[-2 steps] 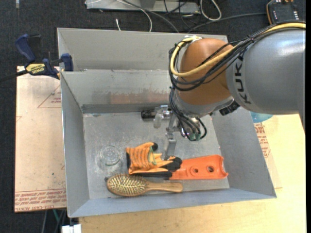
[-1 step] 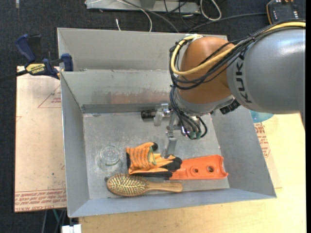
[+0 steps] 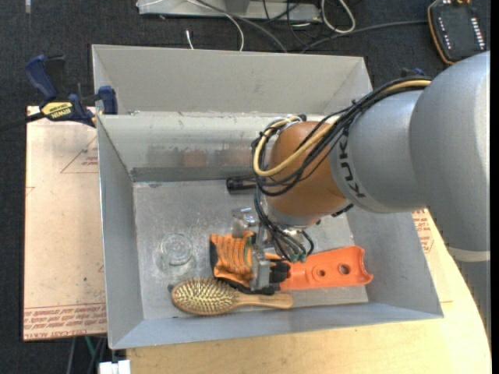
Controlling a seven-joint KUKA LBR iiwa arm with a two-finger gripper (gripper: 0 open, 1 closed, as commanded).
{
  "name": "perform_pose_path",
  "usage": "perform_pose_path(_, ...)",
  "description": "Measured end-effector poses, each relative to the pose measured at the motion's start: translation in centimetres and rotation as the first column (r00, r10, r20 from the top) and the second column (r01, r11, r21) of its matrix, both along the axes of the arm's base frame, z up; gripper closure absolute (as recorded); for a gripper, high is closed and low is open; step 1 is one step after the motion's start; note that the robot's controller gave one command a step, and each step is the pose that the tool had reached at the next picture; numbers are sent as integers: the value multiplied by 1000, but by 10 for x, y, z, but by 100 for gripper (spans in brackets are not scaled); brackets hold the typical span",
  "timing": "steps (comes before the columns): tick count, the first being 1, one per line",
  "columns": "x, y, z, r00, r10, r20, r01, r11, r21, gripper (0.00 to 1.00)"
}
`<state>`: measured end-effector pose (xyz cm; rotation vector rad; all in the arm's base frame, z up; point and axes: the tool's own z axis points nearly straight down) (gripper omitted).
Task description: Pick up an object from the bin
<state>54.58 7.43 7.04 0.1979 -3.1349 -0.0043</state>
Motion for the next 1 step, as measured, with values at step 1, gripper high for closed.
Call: perform_pose_path(1,-2,0,46,998,61,11,-61,998,1,0)
